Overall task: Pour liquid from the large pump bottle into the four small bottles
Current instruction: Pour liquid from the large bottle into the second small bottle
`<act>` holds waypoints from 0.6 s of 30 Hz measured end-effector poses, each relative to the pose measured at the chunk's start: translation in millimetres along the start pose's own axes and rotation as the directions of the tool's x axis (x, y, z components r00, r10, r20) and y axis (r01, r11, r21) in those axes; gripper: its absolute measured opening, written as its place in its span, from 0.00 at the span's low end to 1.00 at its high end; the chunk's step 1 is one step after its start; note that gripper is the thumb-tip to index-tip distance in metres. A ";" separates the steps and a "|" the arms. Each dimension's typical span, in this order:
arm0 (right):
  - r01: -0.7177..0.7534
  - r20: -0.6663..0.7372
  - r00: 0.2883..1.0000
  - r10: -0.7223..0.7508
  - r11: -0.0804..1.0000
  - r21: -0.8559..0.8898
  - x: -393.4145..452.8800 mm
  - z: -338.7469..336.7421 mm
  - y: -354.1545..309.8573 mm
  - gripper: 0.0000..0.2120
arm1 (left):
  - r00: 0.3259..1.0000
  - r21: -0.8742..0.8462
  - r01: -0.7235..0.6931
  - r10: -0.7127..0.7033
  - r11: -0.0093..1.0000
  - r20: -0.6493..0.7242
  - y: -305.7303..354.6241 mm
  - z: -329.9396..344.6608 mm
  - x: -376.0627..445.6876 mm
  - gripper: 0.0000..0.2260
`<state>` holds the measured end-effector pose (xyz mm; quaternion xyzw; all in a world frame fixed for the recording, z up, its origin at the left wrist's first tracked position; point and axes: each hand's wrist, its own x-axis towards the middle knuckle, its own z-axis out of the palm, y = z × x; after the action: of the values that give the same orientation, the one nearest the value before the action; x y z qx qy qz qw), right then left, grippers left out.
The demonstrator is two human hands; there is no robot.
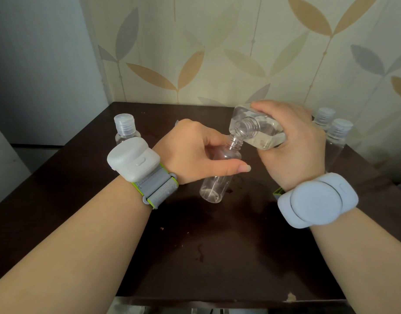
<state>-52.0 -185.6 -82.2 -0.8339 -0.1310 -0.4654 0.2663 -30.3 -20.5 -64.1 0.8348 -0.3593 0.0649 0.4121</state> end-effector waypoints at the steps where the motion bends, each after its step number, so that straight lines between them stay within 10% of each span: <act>1: -0.003 -0.001 1.000 0.003 1.000 0.003 0.0 0.1 0.3 0.21 | 1.000 -0.002 -0.002 0.002 1.000 0.004 0.0 0.0 0.0 0.25; 18: 0.031 -0.017 0.999 -0.031 1.000 0.003 -0.4 0.7 1.9 0.20 | 1.000 -0.035 -0.025 0.025 0.999 0.015 -0.6 -1.0 -0.9 0.24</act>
<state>-50.9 -186.8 -83.4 -0.8273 -0.1425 -0.4764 0.2614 -30.4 -19.1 -64.2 0.8235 -0.3740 0.0571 0.4227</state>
